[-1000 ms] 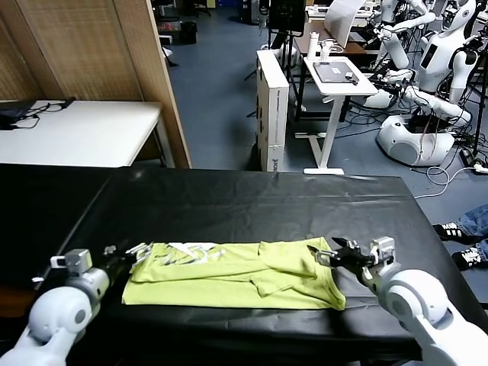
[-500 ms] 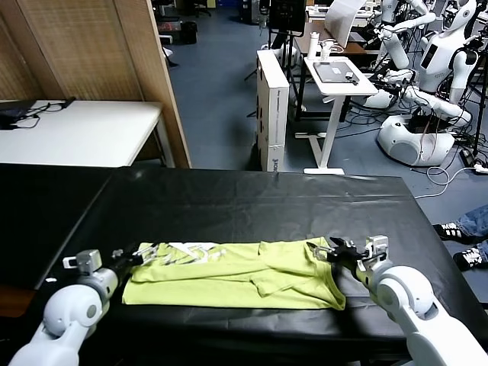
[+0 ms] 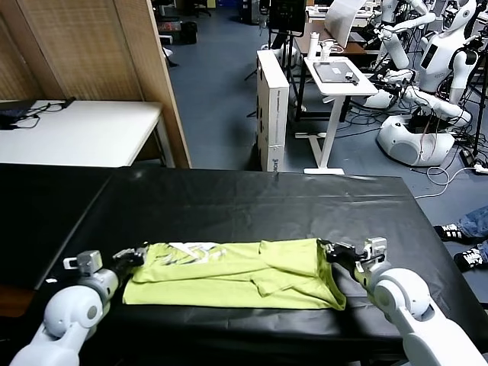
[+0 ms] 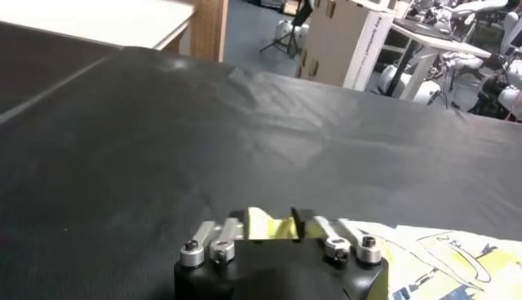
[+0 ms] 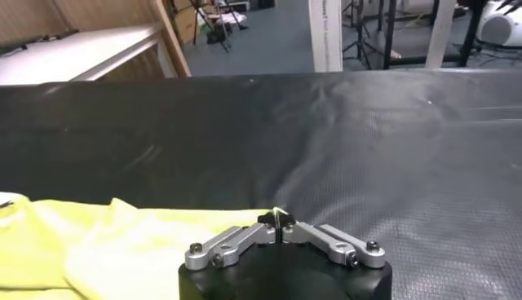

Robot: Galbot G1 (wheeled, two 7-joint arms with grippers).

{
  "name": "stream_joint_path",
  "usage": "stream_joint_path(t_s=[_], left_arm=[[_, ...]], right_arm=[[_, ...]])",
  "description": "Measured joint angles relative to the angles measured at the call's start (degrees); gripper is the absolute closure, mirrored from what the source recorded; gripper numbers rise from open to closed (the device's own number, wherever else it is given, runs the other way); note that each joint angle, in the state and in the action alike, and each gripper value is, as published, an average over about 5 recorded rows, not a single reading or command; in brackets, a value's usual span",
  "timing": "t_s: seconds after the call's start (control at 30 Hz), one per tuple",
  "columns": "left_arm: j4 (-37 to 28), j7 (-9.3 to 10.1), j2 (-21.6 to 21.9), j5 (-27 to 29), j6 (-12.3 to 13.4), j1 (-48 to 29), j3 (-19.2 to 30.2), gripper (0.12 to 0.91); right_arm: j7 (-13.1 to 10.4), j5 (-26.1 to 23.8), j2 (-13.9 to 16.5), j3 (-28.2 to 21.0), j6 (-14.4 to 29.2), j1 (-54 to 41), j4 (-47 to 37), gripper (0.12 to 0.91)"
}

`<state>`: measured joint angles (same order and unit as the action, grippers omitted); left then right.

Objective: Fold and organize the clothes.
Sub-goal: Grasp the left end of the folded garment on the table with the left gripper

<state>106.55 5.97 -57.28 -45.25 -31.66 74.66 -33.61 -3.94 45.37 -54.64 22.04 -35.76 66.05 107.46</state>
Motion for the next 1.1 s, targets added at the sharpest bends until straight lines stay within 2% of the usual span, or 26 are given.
stream_joint_path(t_s=[0.17,0.23,0.3,0.37,0.4,0.6,0.63,0.7,0.77,0.83,0.9,1.0,1.1], left_arm=[[-0.3,-0.11,0.5,-0.2,0.4,0.3,-0.6,0.886],[-0.1,-0.18,0.6,-0.2,0.4,0.4,-0.7,0.886],[0.2,-0.21,0.6,-0.1,0.4,0.4,-0.7,0.877],[0.5,-0.19,0.7,0.0,0.4,0.3,-0.7,0.824],[0.7,-0.19,0.7,0.0,0.4,0.2,-0.8,0.778],[1.4,-0.12,1.9,-0.4,0.4,0.2,-2.0,0.411],[1.7,-0.11,2.2,-0.8,0.3,0.5,-2.3,0.336],[2.4,0.11,2.9,-2.0,0.0,1.0,-3.0,0.235],[3.3,1.07,3.8,-4.2,-1.0,2.0,-3.9,0.16],[4.7,2.62,4.7,-7.3,-2.7,3.4,-5.1,0.136],[6.5,3.31,5.3,-10.8,-4.4,5.3,-6.5,0.126],[9.3,1.66,5.4,-14.3,-5.6,8.7,-8.9,0.124],[10.6,-0.41,5.1,-16.6,-6.2,12.0,-11.4,0.123]], right_arm=[[-0.4,0.6,-0.1,0.4,-0.1,0.4,0.4,0.885],[-0.4,1.0,-0.1,0.6,0.0,0.4,0.6,0.858],[0.0,1.2,0.1,0.8,0.4,0.6,1.1,0.774],[0.8,1.3,0.5,1.1,1.3,0.8,1.7,0.667],[1.3,1.4,0.8,1.3,1.8,1.0,2.1,0.591],[4.2,1.4,2.7,2.8,6.5,2.5,4.5,0.256],[4.5,1.4,3.1,3.1,7.6,2.9,5.0,0.214],[4.9,1.6,4.1,3.8,10.2,3.9,6.1,0.145],[5.2,1.9,5.2,4.7,13.4,5.1,7.3,0.125],[5.8,2.3,6.3,5.6,16.5,6.6,8.4,0.12],[6.9,2.5,7.1,6.8,19.6,8.3,9.6,0.119],[8.6,2.8,7.5,8.9,23.1,11.4,11.1,0.118],[9.4,3.1,7.5,11.0,24.7,14.2,12.1,0.118]])
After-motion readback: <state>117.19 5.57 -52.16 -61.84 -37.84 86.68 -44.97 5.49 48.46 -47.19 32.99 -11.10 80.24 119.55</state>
